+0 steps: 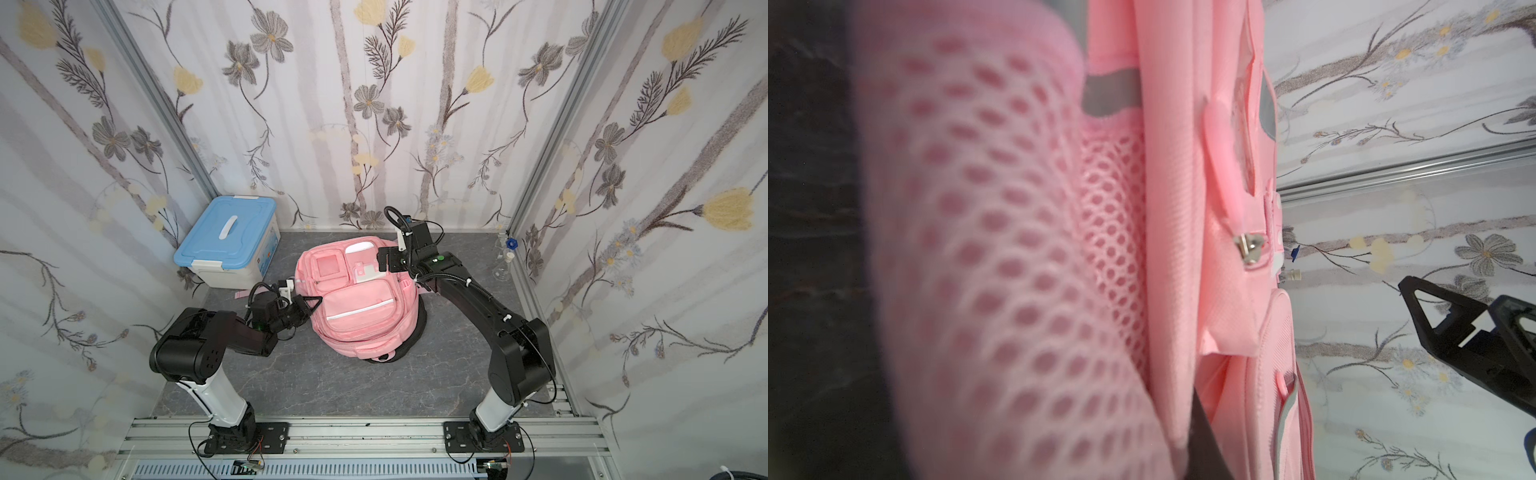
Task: Zip up the backpack
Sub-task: Zip the zipper on the backpack.
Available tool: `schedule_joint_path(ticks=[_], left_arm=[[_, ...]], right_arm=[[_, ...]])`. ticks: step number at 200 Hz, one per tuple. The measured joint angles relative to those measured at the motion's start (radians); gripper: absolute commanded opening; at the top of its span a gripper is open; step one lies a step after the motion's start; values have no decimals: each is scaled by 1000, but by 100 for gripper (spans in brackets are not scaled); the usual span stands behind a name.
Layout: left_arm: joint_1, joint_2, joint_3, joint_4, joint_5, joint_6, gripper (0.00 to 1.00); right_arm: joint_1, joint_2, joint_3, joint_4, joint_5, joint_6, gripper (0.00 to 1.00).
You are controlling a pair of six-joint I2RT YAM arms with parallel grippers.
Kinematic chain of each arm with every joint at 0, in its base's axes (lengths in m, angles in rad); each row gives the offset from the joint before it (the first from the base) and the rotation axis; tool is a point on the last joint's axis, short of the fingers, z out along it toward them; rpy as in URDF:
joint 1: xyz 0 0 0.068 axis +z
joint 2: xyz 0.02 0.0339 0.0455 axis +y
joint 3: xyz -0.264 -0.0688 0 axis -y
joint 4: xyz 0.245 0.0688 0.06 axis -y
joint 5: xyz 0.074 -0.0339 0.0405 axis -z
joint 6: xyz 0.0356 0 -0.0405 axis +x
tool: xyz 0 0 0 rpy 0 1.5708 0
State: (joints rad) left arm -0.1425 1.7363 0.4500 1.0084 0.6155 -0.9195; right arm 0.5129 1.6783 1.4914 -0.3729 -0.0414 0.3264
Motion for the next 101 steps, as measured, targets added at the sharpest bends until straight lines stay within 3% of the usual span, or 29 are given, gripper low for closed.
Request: schedule_joint_path(ticks=[11, 67, 101], left_arm=[[-5, -32, -5, -31, -7, 6, 0], [-20, -162, -9, -156, -24, 48, 0], [-25, -190, -9, -184, -29, 48, 0]], right_arm=[[28, 48, 64, -31, 0, -14, 98], [175, 356, 494, -220, 18, -112, 73], [203, 454, 642, -312, 2, -166, 72]])
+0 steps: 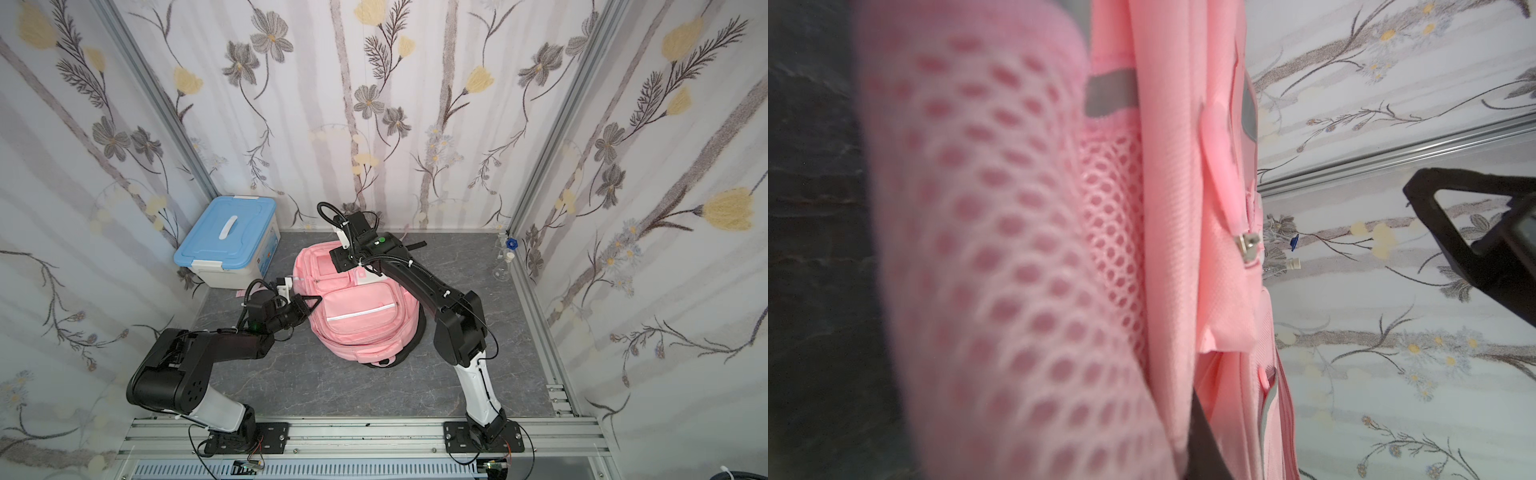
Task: Zip up the backpack
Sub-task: Zip the zipper on the backpack.
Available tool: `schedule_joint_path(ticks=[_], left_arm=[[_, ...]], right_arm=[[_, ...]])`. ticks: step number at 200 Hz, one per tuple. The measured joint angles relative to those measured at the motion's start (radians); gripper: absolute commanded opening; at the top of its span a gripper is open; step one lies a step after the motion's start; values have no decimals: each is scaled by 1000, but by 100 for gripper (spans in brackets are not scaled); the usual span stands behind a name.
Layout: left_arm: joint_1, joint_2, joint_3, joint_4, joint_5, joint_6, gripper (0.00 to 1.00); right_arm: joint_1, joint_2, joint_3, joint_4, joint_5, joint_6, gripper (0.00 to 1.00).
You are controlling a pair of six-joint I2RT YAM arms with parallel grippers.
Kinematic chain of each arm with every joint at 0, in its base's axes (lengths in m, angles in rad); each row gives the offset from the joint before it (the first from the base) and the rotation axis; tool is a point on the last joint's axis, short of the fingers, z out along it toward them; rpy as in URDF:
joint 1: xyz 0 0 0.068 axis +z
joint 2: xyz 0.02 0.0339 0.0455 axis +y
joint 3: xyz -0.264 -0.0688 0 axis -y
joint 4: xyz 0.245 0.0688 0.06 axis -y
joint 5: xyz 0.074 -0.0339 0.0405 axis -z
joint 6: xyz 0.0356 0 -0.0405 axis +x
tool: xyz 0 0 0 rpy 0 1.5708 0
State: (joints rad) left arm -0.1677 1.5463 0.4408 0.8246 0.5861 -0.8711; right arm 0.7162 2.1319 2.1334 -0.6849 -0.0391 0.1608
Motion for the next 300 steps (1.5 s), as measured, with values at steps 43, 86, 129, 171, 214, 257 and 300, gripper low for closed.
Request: schedule_joint_path(ticks=[43, 86, 129, 171, 214, 257, 300], left_arm=[[-7, -25, 14, -44, -8, 4, 0], [-13, -21, 25, -58, -11, 6, 0], [-28, 9, 35, -54, -18, 5, 0], [-37, 14, 38, -51, -20, 3, 0], [-45, -17, 47, -84, -27, 3, 0], [-49, -32, 48, -103, -31, 5, 0], [-54, -36, 48, -106, -36, 6, 0]], right_arm=[[73, 82, 97, -77, -50, -84, 65], [84, 126, 132, -103, -63, -117, 57], [89, 201, 224, -117, -74, -142, 54], [89, 262, 308, -128, -86, -151, 55], [89, 325, 384, -142, -88, -159, 55], [89, 370, 425, -156, -84, -158, 56], [89, 380, 447, -156, -64, -159, 56]])
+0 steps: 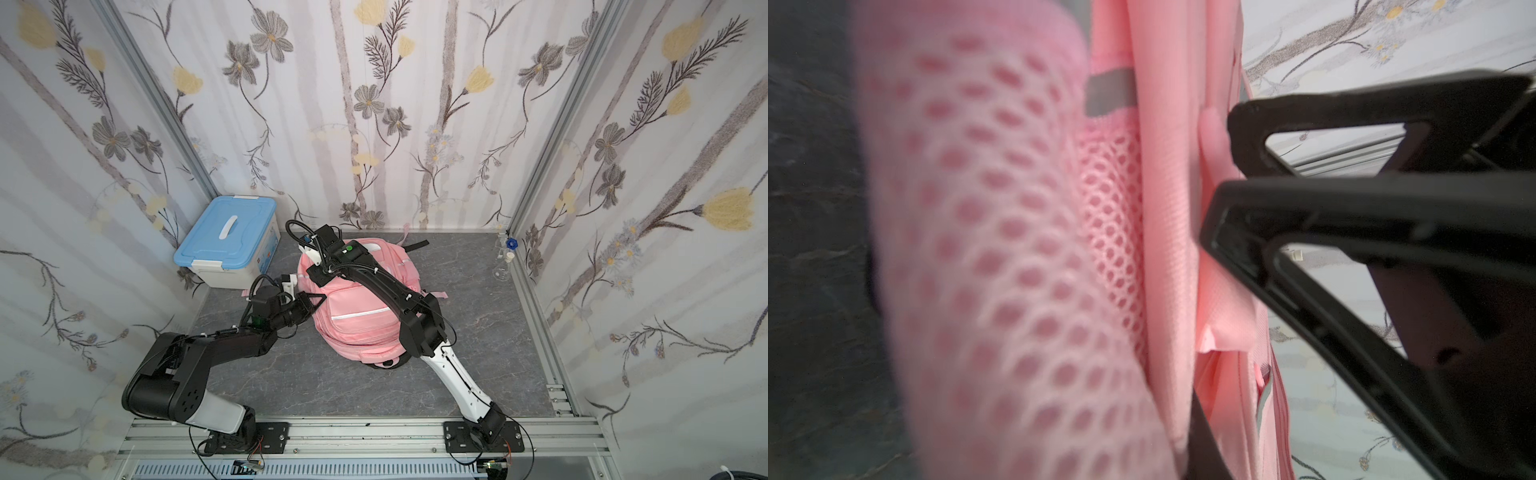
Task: Zip up the backpack
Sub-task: Zip the zipper on the backpack.
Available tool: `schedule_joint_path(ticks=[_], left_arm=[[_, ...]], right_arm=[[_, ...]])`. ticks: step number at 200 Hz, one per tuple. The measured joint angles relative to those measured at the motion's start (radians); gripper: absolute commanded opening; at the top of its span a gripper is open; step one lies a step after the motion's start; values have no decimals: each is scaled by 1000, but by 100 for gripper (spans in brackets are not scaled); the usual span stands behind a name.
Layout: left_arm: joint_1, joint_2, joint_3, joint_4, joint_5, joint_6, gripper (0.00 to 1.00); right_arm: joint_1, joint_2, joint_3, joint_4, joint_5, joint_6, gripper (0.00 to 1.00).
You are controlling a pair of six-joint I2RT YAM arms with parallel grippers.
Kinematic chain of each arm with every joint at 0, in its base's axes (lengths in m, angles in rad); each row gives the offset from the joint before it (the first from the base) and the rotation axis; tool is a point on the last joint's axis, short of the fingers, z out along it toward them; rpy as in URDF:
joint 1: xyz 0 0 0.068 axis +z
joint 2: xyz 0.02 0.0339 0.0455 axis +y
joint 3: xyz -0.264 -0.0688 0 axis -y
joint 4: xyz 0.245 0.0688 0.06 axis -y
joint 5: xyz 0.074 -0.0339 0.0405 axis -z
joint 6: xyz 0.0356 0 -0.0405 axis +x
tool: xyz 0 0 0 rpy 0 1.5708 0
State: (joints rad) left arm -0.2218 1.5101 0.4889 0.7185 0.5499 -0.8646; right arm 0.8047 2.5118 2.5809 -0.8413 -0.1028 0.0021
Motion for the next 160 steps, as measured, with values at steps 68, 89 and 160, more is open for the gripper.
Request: schedule_joint_path(ticks=[68, 89, 160], left_arm=[[-5, -2, 0, -14, 0, 0, 0], [-5, -8, 0, -32, -1, 0, 0], [-5, -13, 6, -90, -8, -3, 0]], right_arm=[[0, 22, 27, 3, 2, -3, 42], [1, 31, 29, 10, 0, -3, 39], [5, 70, 34, 34, -10, -5, 38]])
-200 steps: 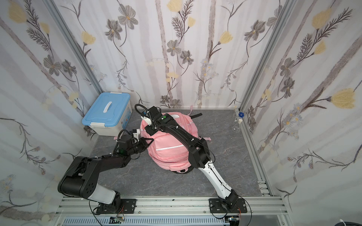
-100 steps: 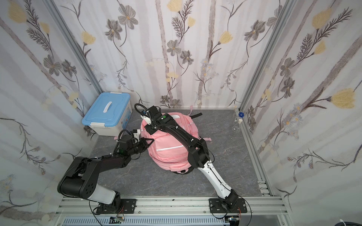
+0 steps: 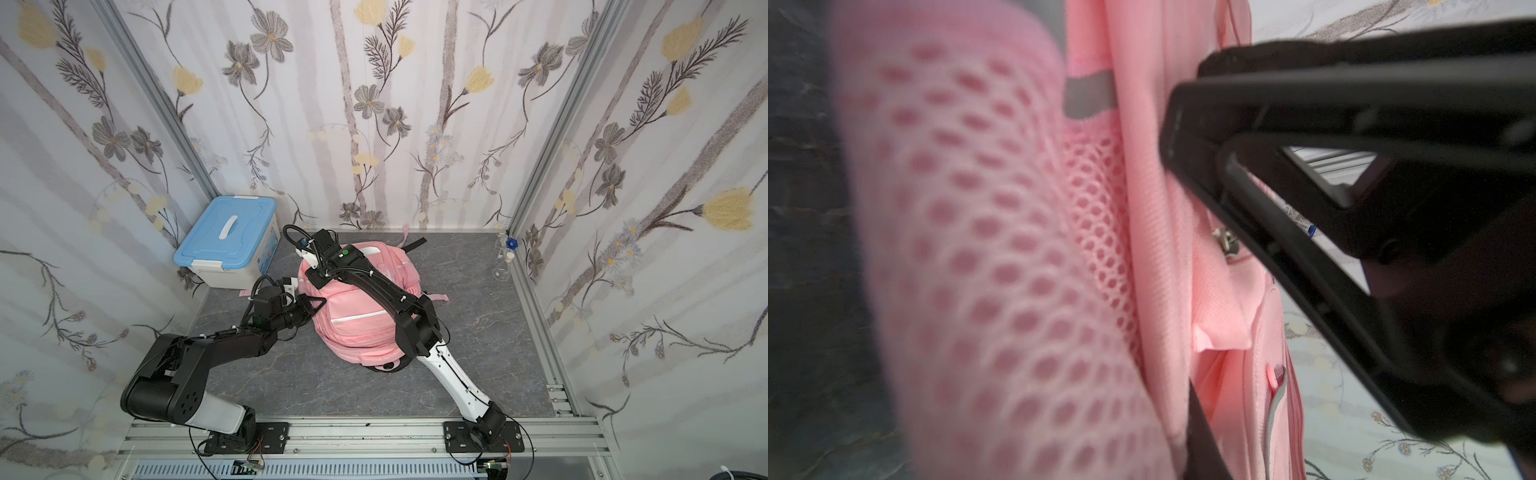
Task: Zip up the backpack
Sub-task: Zip the zipper on the backpack.
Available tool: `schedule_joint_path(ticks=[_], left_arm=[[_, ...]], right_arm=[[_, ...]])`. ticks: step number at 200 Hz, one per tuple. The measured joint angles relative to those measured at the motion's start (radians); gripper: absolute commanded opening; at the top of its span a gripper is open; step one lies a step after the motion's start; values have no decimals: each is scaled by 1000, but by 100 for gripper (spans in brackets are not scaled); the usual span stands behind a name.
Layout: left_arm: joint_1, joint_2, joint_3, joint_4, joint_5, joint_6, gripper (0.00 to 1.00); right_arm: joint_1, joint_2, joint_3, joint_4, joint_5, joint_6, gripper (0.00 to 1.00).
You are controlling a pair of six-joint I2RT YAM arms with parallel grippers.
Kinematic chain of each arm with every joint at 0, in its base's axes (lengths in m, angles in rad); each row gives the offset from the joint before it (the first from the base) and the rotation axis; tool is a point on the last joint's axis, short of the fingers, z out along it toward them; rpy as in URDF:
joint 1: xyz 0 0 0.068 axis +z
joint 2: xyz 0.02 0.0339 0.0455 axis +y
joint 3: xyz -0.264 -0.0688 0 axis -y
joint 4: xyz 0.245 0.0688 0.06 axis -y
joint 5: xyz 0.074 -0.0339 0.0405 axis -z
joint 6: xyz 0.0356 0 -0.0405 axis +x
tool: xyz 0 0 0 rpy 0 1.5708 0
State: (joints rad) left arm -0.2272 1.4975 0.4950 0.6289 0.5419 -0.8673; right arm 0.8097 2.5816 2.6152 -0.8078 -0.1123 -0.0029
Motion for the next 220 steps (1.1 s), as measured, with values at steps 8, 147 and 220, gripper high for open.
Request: schedule_joint_path(ticks=[8, 147, 220], left_arm=[[0, 0, 1, -6, 0, 0, 0], [-2, -10, 5, -50, -6, 7, 0], [-3, -32, -6, -12, 3, 32, 0]], right_arm=[[0, 3, 0, 1, -1, -3, 37], [-16, 12, 4, -1, -72, 18, 0], [-60, -25, -8, -40, -179, 119, 0]])
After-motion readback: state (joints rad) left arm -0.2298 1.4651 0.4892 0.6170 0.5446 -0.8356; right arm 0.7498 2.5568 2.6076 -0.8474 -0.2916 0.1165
